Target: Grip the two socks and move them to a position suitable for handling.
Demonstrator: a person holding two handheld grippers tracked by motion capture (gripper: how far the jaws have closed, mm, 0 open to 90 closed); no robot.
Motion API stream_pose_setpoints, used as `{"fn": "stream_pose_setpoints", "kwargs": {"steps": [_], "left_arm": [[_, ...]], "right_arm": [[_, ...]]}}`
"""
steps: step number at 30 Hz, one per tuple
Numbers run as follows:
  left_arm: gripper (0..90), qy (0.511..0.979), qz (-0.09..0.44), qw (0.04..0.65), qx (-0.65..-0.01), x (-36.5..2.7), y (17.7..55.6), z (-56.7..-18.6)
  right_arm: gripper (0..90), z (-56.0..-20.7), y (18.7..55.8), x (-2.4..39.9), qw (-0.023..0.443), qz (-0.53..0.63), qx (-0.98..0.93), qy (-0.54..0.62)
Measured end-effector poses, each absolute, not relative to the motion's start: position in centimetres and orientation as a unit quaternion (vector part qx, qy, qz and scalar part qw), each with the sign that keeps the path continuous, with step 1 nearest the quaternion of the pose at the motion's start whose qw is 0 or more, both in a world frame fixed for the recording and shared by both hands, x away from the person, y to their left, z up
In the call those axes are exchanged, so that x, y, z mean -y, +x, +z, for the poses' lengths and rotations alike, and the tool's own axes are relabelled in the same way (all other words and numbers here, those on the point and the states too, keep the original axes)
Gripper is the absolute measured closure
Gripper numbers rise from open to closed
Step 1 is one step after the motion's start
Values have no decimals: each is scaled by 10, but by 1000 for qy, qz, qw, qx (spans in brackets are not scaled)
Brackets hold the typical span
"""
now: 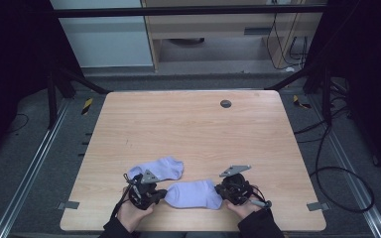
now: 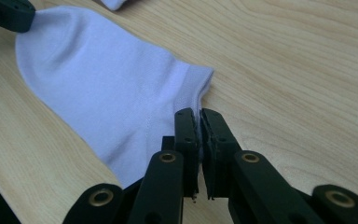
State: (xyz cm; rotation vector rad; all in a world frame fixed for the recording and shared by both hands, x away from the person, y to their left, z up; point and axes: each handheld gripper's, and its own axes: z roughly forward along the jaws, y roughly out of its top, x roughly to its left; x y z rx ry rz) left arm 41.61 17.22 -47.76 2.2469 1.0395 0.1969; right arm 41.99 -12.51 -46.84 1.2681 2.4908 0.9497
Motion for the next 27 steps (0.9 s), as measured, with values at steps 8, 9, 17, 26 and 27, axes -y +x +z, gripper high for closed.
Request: {"fn": "stream_pose_setpoints", "kwargs": {"steps": [8, 9, 17, 26, 27], "left_arm": [[874, 854, 84, 319, -404, -172, 418, -485], [864, 854, 84, 318, -404, -173, 419, -485], [685, 840, 105, 335, -414, -179, 419, -477], [530, 814, 153, 356, -434, -204, 425, -462], [522, 811, 156, 356, -438, -207, 427, -461]], "right_arm": [[841, -478, 423, 123, 94, 311, -843, 429], [833, -478, 423, 122, 93, 310, -844, 429], [687, -477, 423, 126, 121, 324, -835, 427], [543, -466, 426, 130, 140, 370, -808, 437], [536, -465, 428, 130, 143, 373, -806, 437]]}}
